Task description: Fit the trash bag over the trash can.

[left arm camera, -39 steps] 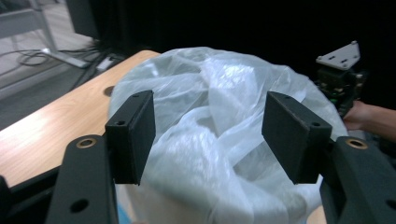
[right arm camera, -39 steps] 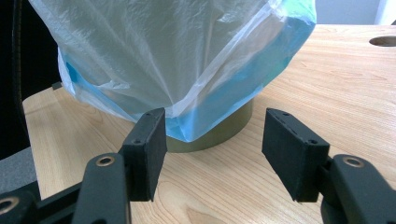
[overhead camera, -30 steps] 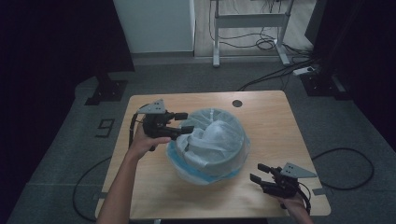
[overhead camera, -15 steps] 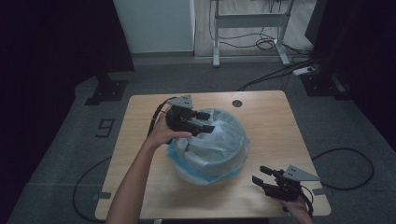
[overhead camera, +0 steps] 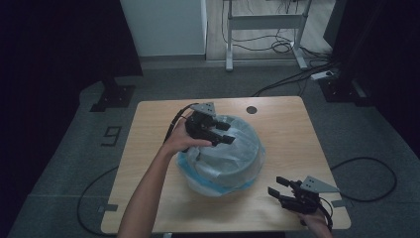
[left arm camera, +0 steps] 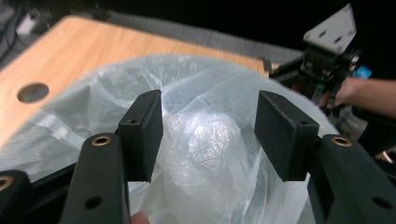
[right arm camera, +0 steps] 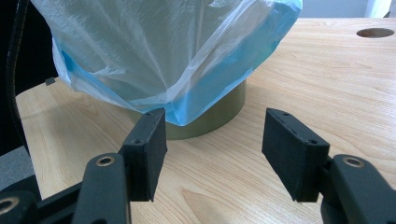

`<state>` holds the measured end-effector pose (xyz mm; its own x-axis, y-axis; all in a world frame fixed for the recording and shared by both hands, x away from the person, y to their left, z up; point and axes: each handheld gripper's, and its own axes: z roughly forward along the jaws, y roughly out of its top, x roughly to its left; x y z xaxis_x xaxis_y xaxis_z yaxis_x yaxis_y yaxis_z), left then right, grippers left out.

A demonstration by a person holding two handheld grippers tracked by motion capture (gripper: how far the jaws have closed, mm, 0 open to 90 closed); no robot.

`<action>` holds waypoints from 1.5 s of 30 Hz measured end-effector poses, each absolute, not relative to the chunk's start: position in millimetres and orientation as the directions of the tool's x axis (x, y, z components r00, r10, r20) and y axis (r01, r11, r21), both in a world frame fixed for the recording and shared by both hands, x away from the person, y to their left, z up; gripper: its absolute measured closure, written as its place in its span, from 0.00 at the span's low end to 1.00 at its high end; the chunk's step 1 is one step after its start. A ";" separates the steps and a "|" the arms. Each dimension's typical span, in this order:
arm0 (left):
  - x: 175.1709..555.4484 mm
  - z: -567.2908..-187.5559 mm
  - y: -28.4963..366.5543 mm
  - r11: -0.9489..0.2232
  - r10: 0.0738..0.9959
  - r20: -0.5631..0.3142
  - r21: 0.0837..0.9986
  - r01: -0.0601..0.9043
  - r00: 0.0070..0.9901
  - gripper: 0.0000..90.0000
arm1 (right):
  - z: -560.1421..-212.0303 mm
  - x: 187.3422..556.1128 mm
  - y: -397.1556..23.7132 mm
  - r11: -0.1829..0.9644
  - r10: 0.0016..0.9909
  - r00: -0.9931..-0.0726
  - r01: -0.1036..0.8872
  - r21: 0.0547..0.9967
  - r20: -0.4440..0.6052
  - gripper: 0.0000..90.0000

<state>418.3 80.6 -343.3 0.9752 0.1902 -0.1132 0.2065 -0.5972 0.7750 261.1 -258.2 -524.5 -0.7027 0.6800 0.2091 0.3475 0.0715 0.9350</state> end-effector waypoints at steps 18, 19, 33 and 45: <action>414.5 -361.5 37.2 -0.803 0.207 -0.041 0.564 0.193 0.978 0.54 | -526.3 261.8 -256.6 0.085 0.676 -0.706 0.358 0.930 0.210 0.43; 413.8 -363.5 34.0 -0.816 0.205 -0.031 0.546 0.189 0.978 0.54 | -526.4 262.0 -256.3 0.086 0.676 -0.707 0.359 0.929 0.210 0.43; 411.6 -372.5 23.6 -0.851 0.219 0.004 0.490 0.189 0.976 0.49 | -528.1 262.4 -256.1 0.109 0.672 -0.713 0.365 0.925 0.202 0.43; 406.0 -343.1 68.5 -0.746 0.280 -0.020 0.624 0.230 0.960 0.45 | -528.2 261.9 -254.1 0.111 0.672 -0.712 0.366 0.924 0.201 0.43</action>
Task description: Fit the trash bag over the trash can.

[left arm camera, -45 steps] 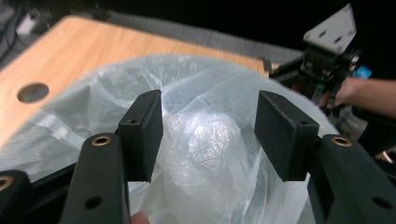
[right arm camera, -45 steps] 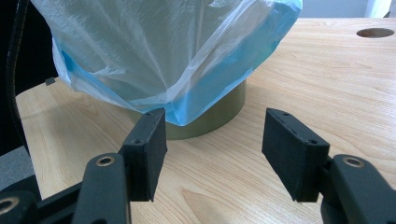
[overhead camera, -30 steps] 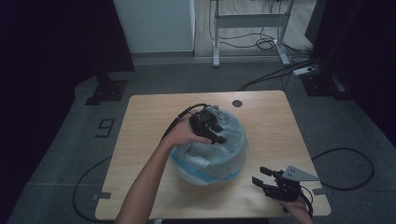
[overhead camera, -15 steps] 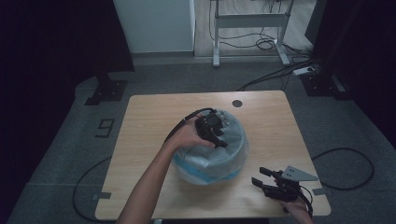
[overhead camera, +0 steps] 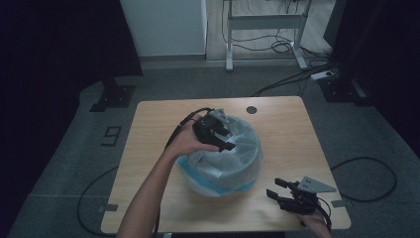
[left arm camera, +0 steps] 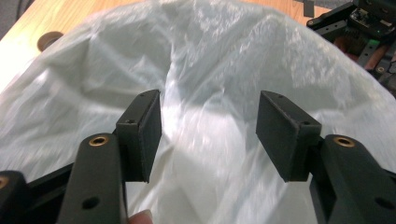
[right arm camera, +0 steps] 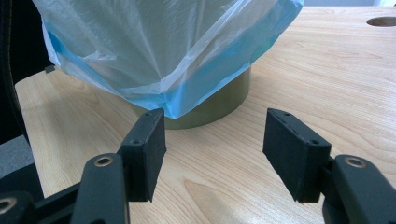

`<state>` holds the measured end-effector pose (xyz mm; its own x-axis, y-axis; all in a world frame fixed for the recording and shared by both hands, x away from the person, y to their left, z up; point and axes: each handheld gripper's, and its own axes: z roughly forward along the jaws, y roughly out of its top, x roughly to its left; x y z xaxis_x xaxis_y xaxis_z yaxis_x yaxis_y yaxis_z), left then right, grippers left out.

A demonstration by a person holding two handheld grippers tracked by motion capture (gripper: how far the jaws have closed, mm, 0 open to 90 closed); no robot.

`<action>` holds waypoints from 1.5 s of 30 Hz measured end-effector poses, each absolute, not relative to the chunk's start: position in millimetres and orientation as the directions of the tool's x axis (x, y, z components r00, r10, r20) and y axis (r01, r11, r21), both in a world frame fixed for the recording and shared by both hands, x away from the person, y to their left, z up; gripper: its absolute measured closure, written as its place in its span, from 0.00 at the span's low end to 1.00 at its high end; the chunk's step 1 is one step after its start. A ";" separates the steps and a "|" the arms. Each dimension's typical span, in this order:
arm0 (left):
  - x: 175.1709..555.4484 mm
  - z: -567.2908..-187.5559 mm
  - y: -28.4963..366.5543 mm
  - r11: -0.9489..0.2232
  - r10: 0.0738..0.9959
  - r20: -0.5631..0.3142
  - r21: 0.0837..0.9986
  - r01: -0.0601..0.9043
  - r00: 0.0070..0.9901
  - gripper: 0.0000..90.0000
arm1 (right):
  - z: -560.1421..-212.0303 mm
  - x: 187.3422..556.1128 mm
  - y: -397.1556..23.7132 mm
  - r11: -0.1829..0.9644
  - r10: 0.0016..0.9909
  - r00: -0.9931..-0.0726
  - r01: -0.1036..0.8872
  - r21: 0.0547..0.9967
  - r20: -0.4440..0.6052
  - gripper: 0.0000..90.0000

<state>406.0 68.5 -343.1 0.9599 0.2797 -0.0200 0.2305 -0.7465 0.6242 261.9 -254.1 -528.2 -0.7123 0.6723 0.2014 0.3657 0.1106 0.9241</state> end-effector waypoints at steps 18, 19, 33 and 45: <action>403.8 -364.2 84.5 -0.850 0.314 0.037 0.456 0.264 0.949 0.57 | -530.3 262.3 -247.5 0.130 0.664 -0.721 0.368 0.921 0.195 0.43; 404.0 -365.9 83.0 -0.855 0.312 0.037 0.446 0.264 0.949 0.57 | -530.3 262.2 -248.1 0.130 0.665 -0.721 0.369 0.920 0.195 0.43; 402.5 -372.5 80.9 -0.864 0.303 0.033 0.431 0.260 0.953 0.56 | -530.1 262.3 -252.1 0.126 0.670 -0.716 0.369 0.921 0.196 0.43; 388.2 -350.1 103.7 -0.729 0.352 0.024 0.635 0.258 0.936 0.38 | -529.7 262.1 -252.8 0.123 0.675 -0.712 0.368 0.922 0.194 0.42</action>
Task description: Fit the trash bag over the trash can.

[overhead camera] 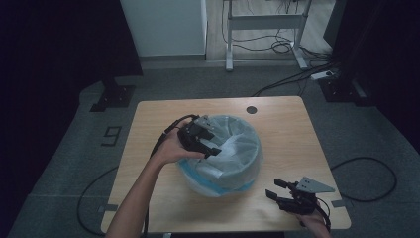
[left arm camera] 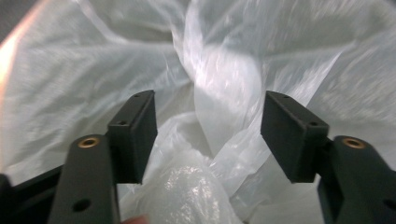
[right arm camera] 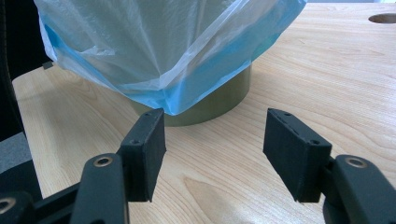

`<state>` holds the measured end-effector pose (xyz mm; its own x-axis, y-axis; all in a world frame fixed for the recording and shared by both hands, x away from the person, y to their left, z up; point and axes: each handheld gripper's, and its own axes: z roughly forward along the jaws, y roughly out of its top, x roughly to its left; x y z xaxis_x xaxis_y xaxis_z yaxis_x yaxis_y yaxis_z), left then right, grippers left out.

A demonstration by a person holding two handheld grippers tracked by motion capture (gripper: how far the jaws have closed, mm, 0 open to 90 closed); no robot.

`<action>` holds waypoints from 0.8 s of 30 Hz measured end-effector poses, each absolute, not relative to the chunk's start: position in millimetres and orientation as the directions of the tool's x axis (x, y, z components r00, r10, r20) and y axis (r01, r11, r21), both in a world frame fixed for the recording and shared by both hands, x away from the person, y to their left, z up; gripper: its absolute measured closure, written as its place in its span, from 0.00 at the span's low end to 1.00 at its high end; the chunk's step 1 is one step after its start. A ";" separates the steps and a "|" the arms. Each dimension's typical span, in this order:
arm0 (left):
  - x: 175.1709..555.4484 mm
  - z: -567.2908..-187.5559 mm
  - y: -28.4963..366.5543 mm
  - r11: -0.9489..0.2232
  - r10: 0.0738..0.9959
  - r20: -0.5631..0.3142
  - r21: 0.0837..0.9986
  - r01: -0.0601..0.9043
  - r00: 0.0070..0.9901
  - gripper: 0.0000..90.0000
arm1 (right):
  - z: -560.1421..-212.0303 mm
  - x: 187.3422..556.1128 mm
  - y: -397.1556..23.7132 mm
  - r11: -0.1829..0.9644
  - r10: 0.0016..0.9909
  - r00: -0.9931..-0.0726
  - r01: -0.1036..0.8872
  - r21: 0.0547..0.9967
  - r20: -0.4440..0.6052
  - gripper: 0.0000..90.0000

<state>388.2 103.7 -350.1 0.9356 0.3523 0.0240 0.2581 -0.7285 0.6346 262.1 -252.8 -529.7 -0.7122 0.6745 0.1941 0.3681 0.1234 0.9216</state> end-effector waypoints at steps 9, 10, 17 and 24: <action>370.5 -347.6 126.8 -0.593 0.456 0.033 0.756 0.276 0.889 0.33 | -528.9 262.2 -256.6 0.119 0.697 -0.693 0.364 0.924 0.184 0.41; 368.7 -347.8 129.1 -0.586 0.462 0.036 0.762 0.275 0.886 0.33 | -529.0 262.4 -257.0 0.119 0.698 -0.692 0.364 0.924 0.182 0.41; 353.6 -349.5 147.3 -0.523 0.497 0.031 0.808 0.271 0.867 0.33 | -528.8 262.8 -257.6 0.115 0.703 -0.687 0.364 0.924 0.183 0.40; 341.3 -356.3 162.4 -0.496 0.521 0.026 0.823 0.277 0.853 0.33 | -528.4 262.7 -258.8 0.114 0.707 -0.684 0.364 0.924 0.182 0.40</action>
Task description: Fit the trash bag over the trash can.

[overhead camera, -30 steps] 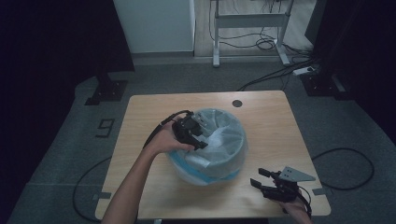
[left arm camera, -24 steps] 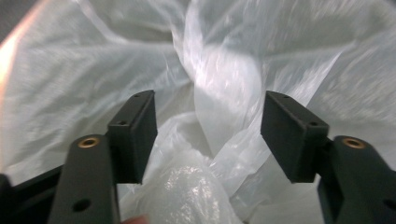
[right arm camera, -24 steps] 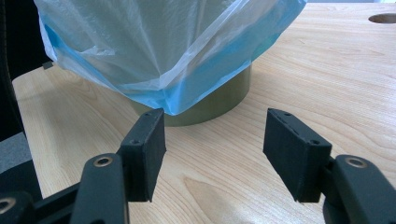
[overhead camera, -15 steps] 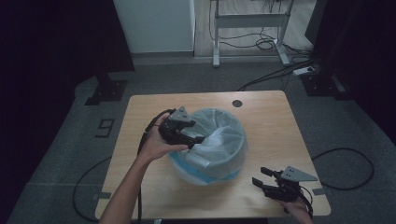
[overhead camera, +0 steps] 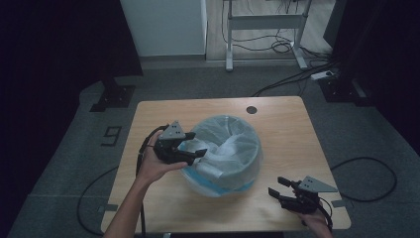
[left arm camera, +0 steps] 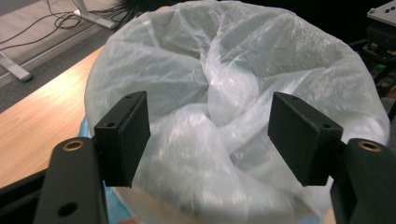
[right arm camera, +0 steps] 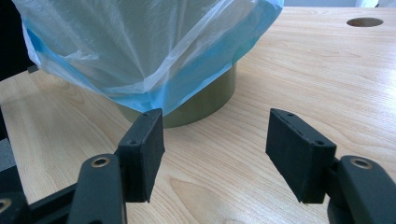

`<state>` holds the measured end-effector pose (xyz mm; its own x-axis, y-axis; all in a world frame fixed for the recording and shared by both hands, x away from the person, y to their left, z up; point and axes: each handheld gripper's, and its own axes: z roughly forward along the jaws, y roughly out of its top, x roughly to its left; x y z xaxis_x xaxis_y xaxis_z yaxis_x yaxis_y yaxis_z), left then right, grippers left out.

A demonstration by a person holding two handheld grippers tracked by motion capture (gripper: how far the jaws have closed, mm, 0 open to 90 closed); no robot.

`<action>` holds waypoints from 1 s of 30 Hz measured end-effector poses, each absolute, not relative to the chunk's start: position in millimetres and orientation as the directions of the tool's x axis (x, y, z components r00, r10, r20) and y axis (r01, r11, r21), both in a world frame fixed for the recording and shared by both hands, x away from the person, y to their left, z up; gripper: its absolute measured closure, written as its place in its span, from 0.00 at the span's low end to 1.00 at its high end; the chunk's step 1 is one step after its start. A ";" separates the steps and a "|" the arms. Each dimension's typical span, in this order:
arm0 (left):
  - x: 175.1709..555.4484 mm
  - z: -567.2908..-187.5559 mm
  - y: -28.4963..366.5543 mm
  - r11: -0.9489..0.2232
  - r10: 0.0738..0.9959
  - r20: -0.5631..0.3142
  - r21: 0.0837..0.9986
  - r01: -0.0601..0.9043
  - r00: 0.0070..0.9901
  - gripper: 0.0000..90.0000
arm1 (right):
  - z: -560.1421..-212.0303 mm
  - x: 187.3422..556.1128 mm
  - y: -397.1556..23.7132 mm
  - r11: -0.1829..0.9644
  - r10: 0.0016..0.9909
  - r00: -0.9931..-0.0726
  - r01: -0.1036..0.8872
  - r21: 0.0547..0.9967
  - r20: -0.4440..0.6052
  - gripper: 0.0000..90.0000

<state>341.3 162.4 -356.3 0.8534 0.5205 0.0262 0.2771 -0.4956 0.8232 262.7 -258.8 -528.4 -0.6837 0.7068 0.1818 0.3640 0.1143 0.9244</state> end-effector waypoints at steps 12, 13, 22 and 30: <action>300.1 -367.6 204.3 -0.418 0.584 0.027 0.867 0.272 0.812 0.33 | -528.1 262.9 -260.2 0.111 0.709 -0.681 0.363 0.925 0.182 0.40; 296.6 -369.2 207.8 -0.412 0.589 0.024 0.869 0.275 0.808 0.33 | -528.1 262.9 -260.2 0.112 0.710 -0.680 0.363 0.925 0.181 0.40; 271.5 -396.3 239.5 -0.379 0.636 0.004 0.873 0.308 0.772 0.33 | -529.2 264.3 -259.6 0.121 0.711 -0.681 0.363 0.924 0.174 0.40; 259.9 -432.5 258.2 -0.340 0.661 -0.056 0.867 0.365 0.748 0.33 | -530.5 264.8 -259.7 0.129 0.715 -0.678 0.365 0.922 0.169 0.40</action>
